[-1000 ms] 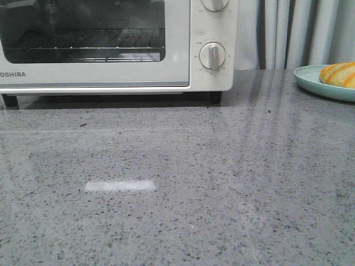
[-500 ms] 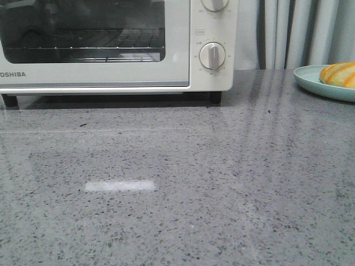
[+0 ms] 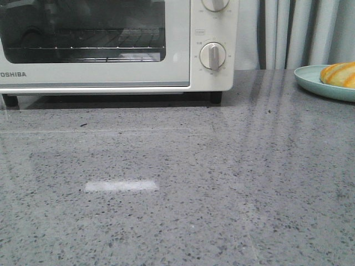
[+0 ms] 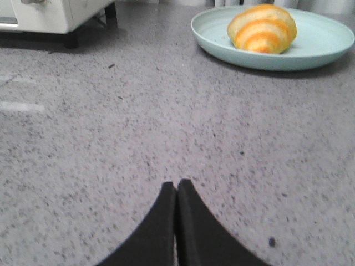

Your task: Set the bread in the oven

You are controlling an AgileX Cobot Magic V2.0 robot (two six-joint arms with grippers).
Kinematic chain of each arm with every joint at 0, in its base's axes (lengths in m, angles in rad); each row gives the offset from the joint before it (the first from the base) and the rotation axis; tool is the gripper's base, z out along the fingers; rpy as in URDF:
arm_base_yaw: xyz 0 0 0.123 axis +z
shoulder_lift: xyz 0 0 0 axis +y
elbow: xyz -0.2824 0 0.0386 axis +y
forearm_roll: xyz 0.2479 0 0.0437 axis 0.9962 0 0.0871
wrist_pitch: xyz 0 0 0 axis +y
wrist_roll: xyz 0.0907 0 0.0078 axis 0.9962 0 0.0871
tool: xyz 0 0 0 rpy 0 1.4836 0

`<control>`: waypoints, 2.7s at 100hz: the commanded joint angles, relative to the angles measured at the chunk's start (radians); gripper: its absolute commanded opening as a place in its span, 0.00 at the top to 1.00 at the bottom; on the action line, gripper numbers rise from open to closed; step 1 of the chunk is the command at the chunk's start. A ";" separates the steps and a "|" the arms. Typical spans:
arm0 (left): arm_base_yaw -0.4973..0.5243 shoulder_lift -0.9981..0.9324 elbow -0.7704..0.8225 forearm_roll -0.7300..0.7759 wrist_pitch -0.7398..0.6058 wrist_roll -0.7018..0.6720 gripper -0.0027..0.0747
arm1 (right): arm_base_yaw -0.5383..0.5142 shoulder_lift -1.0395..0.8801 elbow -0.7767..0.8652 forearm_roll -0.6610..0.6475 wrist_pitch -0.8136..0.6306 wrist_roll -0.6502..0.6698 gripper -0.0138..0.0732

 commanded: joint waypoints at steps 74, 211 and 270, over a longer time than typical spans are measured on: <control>-0.035 -0.004 -0.136 -0.924 0.051 0.380 0.99 | -0.006 -0.014 -0.152 0.481 -0.365 -0.013 0.92; -0.412 1.135 -1.017 -0.808 -0.104 0.985 0.99 | 0.003 0.246 -0.502 0.225 0.095 -0.017 0.92; -0.410 1.231 -1.015 -0.807 -0.147 0.985 0.99 | 0.003 0.246 -0.500 0.208 0.095 -0.017 0.92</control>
